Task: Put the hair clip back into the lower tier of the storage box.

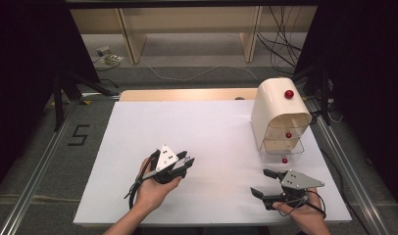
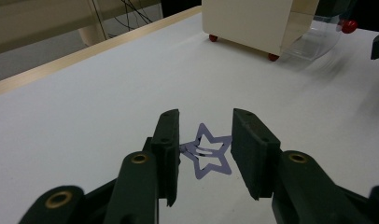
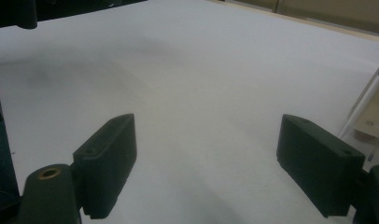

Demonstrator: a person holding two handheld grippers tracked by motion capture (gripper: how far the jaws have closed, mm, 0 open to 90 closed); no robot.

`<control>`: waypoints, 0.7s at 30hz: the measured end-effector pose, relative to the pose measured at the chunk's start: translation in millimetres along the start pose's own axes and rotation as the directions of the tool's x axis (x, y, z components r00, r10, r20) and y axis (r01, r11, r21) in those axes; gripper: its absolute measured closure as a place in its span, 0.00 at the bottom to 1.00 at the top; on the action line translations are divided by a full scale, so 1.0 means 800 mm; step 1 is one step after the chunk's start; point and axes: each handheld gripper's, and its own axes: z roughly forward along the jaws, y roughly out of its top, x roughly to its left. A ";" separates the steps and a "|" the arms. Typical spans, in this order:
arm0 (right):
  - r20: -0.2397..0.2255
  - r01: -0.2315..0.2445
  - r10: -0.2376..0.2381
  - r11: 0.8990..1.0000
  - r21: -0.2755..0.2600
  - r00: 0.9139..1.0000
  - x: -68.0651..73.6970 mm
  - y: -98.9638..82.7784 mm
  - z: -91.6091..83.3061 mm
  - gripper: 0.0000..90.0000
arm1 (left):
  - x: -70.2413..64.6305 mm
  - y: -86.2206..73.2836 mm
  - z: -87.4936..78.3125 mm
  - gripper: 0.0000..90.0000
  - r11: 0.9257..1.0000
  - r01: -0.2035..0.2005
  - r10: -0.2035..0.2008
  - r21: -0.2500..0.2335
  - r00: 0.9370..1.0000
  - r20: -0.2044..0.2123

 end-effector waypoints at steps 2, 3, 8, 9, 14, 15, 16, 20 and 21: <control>-0.001 0.004 -0.004 1.000 -0.003 1.000 0.000 0.000 0.000 0.23 | -0.001 0.002 0.001 0.70 1.000 -0.002 0.002 -0.003 1.000 0.001; -0.001 0.005 -0.005 1.000 -0.003 1.000 0.000 0.000 0.001 0.23 | -0.001 0.003 0.002 0.70 1.000 -0.006 0.006 -0.001 1.000 0.000; -0.001 0.000 0.000 1.000 0.000 1.000 0.000 0.000 0.000 0.23 | -0.003 0.008 0.006 0.70 1.000 -0.007 0.007 -0.005 1.000 0.001; -0.001 -0.001 0.001 1.000 0.000 1.000 0.000 0.000 0.001 0.23 | -0.003 0.009 0.007 0.70 1.000 -0.006 0.006 -0.006 1.000 0.004; -0.001 -0.001 0.001 1.000 0.000 1.000 0.000 0.000 0.001 0.23 | -0.007 0.014 0.013 0.70 1.000 -0.017 0.017 -0.007 1.000 0.016; -0.001 -0.001 0.001 1.000 0.000 1.000 0.000 0.000 0.001 0.23 | -0.008 0.015 0.015 0.70 1.000 -0.018 0.018 -0.007 1.000 0.018; -0.001 -0.001 0.001 1.000 0.000 1.000 0.000 0.000 0.001 0.23 | -0.009 0.016 0.016 0.70 1.000 -0.021 0.021 -0.008 1.000 0.020; -0.002 0.003 -0.003 1.000 -0.003 1.000 0.000 0.000 0.001 0.23 | -0.014 0.020 0.022 0.70 1.000 -0.027 0.028 -0.006 0.999 0.031; -0.002 0.004 -0.004 1.000 -0.003 1.000 0.000 0.000 0.001 0.23 | -0.015 0.021 0.024 0.70 1.000 -0.028 0.028 -0.008 0.999 0.033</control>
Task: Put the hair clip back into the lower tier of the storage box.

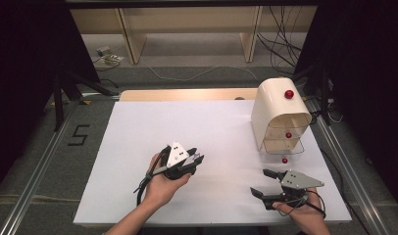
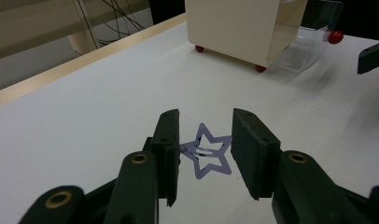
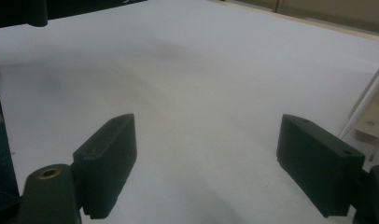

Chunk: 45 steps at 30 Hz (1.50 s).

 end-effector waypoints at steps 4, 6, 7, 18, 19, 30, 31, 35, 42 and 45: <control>0.000 0.000 0.000 1.000 0.000 1.000 0.000 0.000 0.000 0.23 | -0.003 0.005 0.005 0.70 1.000 -0.006 0.006 -0.002 1.000 0.009; 0.001 -0.005 0.005 1.000 0.004 1.000 0.001 0.000 0.000 0.23 | -0.004 0.008 0.008 0.70 1.000 -0.010 0.010 -0.002 1.000 0.013; 0.000 -0.005 0.005 1.000 0.004 1.000 0.001 0.000 0.000 0.23 | -0.005 0.009 0.009 0.70 1.000 -0.011 0.011 -0.002 1.000 0.014; -0.001 0.001 -0.001 1.000 0.000 1.000 0.000 0.000 0.000 0.23 | -0.012 0.021 0.024 0.70 1.000 -0.026 0.026 0.005 0.999 0.032; -0.001 0.001 -0.001 1.000 0.000 1.000 0.000 0.000 0.000 0.23 | -0.013 0.022 0.025 0.70 1.000 -0.026 0.025 0.005 0.999 0.034; -0.002 -0.003 0.003 1.000 0.003 1.000 0.001 0.000 0.000 0.23 | -0.024 0.035 0.043 0.70 0.999 -0.047 0.047 0.009 0.997 0.062; -0.002 -0.004 0.004 1.000 0.003 1.000 0.001 0.000 0.000 0.23 | -0.026 0.036 0.044 0.70 0.999 -0.045 0.044 0.008 0.997 0.065; -0.001 -0.002 0.002 1.000 0.003 1.000 0.000 0.000 0.000 0.23 | -0.029 0.040 0.050 0.70 0.999 -0.053 0.052 0.011 0.996 0.075; -0.001 -0.004 0.004 1.000 0.003 1.000 0.000 0.000 0.000 0.23 | -0.036 0.047 0.060 0.70 0.998 -0.062 0.061 0.012 0.994 0.092; -0.004 0.000 0.000 1.000 -0.004 1.000 0.000 0.000 0.000 0.23 | -0.039 0.049 0.064 0.70 0.998 -0.063 0.061 0.014 0.993 0.099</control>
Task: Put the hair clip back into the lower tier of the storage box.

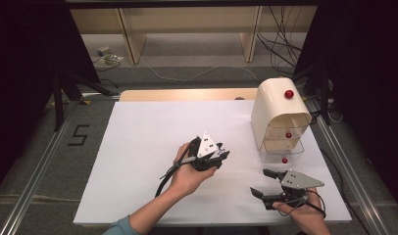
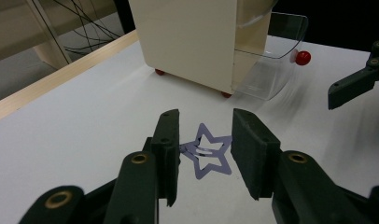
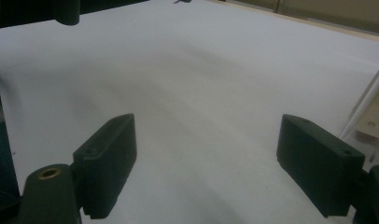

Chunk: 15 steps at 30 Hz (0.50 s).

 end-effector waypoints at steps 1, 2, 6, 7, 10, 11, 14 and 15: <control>0.000 0.000 0.000 1.000 0.000 1.000 0.000 0.000 0.000 0.23 | -0.001 0.001 0.001 0.70 1.000 0.000 0.000 -0.001 1.000 0.002; 0.000 0.000 0.000 1.000 0.000 1.000 0.000 0.000 0.000 0.23 | -0.001 0.002 0.003 0.70 1.000 -0.004 0.004 -0.001 1.000 0.003; 0.000 -0.008 0.008 1.000 0.002 1.000 0.000 0.000 0.000 0.23 | -0.003 0.006 0.008 0.70 1.000 -0.006 0.006 -0.003 1.000 0.008; 0.000 -0.008 0.008 1.000 0.002 1.000 0.001 0.000 0.000 0.23 | -0.003 0.007 0.009 0.70 1.000 -0.008 0.008 -0.002 1.000 0.010; -0.002 -0.003 0.003 1.000 -0.001 1.000 0.000 0.000 0.000 0.23 | -0.004 0.011 0.013 0.70 1.000 -0.008 0.008 -0.003 1.000 0.015; -0.001 -0.003 0.003 1.000 -0.001 1.000 0.000 0.000 0.000 0.23 | -0.004 0.013 0.014 0.70 1.000 -0.012 0.012 -0.003 1.000 0.015; 0.000 -0.008 0.008 1.000 0.002 1.000 0.000 0.000 0.000 0.23 | -0.006 0.017 0.018 0.70 1.000 -0.012 0.013 -0.006 1.000 0.021; 0.000 -0.010 0.010 1.000 0.001 1.000 0.000 0.000 0.000 0.23 | -0.006 0.018 0.019 0.70 1.000 -0.018 0.018 -0.006 1.000 0.021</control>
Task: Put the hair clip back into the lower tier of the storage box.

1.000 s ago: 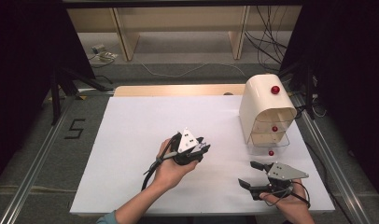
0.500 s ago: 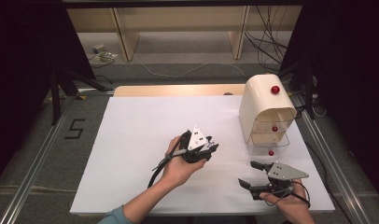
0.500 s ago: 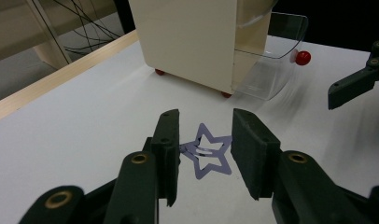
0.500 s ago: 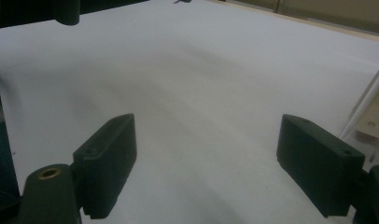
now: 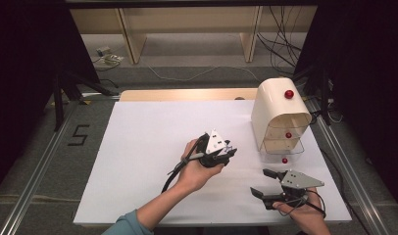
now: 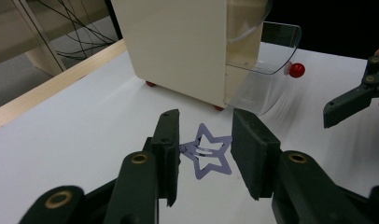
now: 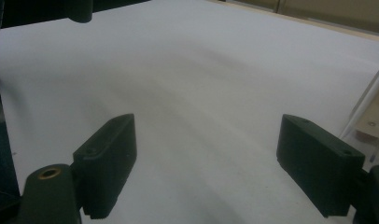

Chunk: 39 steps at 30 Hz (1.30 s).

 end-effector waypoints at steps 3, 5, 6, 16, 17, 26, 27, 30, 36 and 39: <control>-0.002 -0.001 0.001 1.000 0.002 1.000 0.000 0.000 0.000 0.23 | -0.002 0.004 0.003 0.70 1.000 -0.006 0.006 -0.002 1.000 0.005; -0.002 -0.003 0.003 1.000 0.002 1.000 0.000 0.000 0.000 0.23 | -0.003 0.006 0.006 0.70 1.000 -0.006 0.006 -0.003 1.000 0.008; -0.002 -0.003 0.003 1.000 0.002 1.000 0.000 0.000 0.000 0.23 | -0.004 0.007 0.007 0.70 1.000 -0.007 0.007 -0.004 1.000 0.009; -0.001 0.004 -0.004 1.000 -0.008 1.000 -0.001 0.000 0.000 0.23 | -0.013 0.021 0.024 0.70 1.000 -0.019 0.019 -0.008 0.999 0.031; 0.000 0.004 -0.004 1.000 -0.008 1.000 -0.001 0.000 0.000 0.23 | -0.014 0.022 0.025 0.70 1.000 -0.019 0.019 -0.007 0.999 0.034; 0.001 0.000 0.000 1.000 -0.006 1.000 0.000 0.000 0.000 0.23 | -0.021 0.032 0.040 0.70 0.999 -0.033 0.033 -0.002 0.998 0.049; 0.001 0.001 -0.001 1.000 -0.006 1.000 -0.001 0.000 0.000 0.23 | -0.021 0.033 0.041 0.70 1.000 -0.030 0.030 -0.005 0.998 0.050; -0.001 -0.002 0.002 1.000 -0.005 1.000 0.000 0.000 0.000 0.23 | -0.023 0.035 0.045 0.70 0.999 -0.032 0.032 -0.001 0.998 0.055; -0.005 0.003 -0.003 1.000 -0.001 1.000 0.000 0.000 0.000 0.23 | -0.027 0.041 0.054 0.70 0.999 -0.038 0.037 0.007 0.997 0.063; -0.005 0.003 -0.003 1.000 -0.002 1.000 0.000 0.000 0.000 0.23 | -0.029 0.044 0.059 0.70 0.999 -0.036 0.036 0.005 0.997 0.066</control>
